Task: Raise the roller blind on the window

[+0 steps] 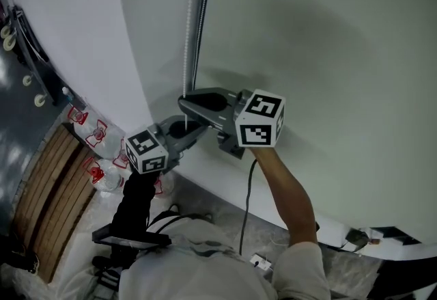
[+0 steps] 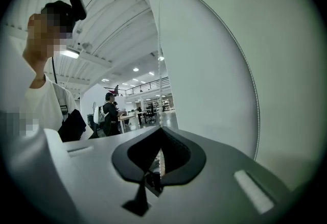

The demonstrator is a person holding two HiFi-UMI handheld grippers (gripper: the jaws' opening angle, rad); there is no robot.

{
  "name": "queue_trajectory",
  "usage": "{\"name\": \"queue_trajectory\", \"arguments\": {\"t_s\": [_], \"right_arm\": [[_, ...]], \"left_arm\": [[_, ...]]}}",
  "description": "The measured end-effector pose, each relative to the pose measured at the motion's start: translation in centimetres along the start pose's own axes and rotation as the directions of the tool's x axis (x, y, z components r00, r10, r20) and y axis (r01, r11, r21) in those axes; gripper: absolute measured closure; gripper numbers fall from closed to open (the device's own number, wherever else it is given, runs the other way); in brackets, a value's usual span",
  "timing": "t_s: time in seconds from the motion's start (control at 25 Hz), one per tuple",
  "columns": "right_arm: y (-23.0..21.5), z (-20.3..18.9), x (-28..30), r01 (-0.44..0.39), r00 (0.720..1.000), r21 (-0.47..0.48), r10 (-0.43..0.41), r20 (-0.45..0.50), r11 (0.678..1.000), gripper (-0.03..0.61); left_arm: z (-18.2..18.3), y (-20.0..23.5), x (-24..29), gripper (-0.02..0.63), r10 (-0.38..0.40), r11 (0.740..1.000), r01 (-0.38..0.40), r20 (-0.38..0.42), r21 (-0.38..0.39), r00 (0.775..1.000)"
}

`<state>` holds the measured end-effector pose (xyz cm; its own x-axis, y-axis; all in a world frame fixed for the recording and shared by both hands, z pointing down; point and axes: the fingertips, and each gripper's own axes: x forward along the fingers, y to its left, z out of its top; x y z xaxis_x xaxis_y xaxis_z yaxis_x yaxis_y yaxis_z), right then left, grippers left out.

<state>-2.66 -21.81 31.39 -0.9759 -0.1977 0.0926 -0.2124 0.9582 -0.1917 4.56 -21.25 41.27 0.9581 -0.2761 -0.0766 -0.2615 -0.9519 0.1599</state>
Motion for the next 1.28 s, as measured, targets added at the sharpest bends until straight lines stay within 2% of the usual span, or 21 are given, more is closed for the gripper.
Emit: {"name": "queue_trajectory", "arguments": {"t_s": [0.12, 0.24, 0.4, 0.44, 0.48, 0.52, 0.6, 0.76, 0.92, 1.28], "right_arm": [[-0.1, -1.6, 0.1, -0.005, 1.000, 0.026, 0.005, -0.021, 1.000, 0.574], [-0.3, -2.0, -0.2, -0.012, 1.000, 0.056, 0.013, -0.002, 0.998, 0.574], [0.0, -0.9, -0.8, -0.031, 0.999, 0.019, 0.030, 0.039, 0.999, 0.568], [0.3, -0.5, -0.8, -0.045, 0.998, 0.008, 0.045, 0.048, 0.999, 0.551], [0.6, 0.2, -0.9, -0.068, 0.996, 0.006, 0.067, 0.064, 0.998, 0.487], [0.9, 1.3, -0.9, -0.090, 0.992, 0.006, 0.089, 0.086, 0.996, 0.419], [1.0, 3.9, -1.0, -0.097, 0.987, -0.026, 0.100, 0.125, 0.995, 0.410], [-0.1, 9.9, -1.1, -0.046, 0.982, -0.115, 0.066, 0.176, 0.992, 0.414], [-0.8, 15.6, -1.5, -0.021, 0.968, -0.149, 0.057, 0.243, 0.989, 0.435], [0.3, 23.8, -2.1, -0.020, 0.944, -0.257, 0.103, 0.313, 0.966, 0.470]], "left_arm": [[0.0, 0.1, 0.1, 0.615, 0.003, 1.000, -0.003, -0.008, 0.007, 1.000], [-0.2, 0.2, 0.0, 0.615, 0.003, 1.000, -0.003, -0.014, 0.010, 1.000], [0.0, 0.0, 0.0, 0.615, -0.003, 1.000, 0.003, -0.003, 0.012, 1.000], [0.2, 0.0, -0.1, 0.615, -0.005, 1.000, 0.005, -0.001, 0.014, 1.000], [0.3, -0.1, -0.1, 0.615, -0.007, 1.000, 0.007, 0.000, 0.016, 1.000], [0.4, -0.1, -0.1, 0.615, -0.008, 1.000, 0.008, 0.002, 0.019, 1.000], [0.4, 0.0, -0.2, 0.615, -0.008, 1.000, 0.007, 0.007, 0.022, 1.000], [0.7, 0.2, -0.1, 0.615, -0.002, 1.000, 0.002, 0.013, 0.021, 1.000], [0.9, 0.1, 0.0, 0.615, 0.003, 1.000, -0.003, 0.013, 0.015, 1.000], [0.1, 0.3, -0.4, 0.615, 0.008, 1.000, -0.009, 0.008, 0.014, 1.000]]}}
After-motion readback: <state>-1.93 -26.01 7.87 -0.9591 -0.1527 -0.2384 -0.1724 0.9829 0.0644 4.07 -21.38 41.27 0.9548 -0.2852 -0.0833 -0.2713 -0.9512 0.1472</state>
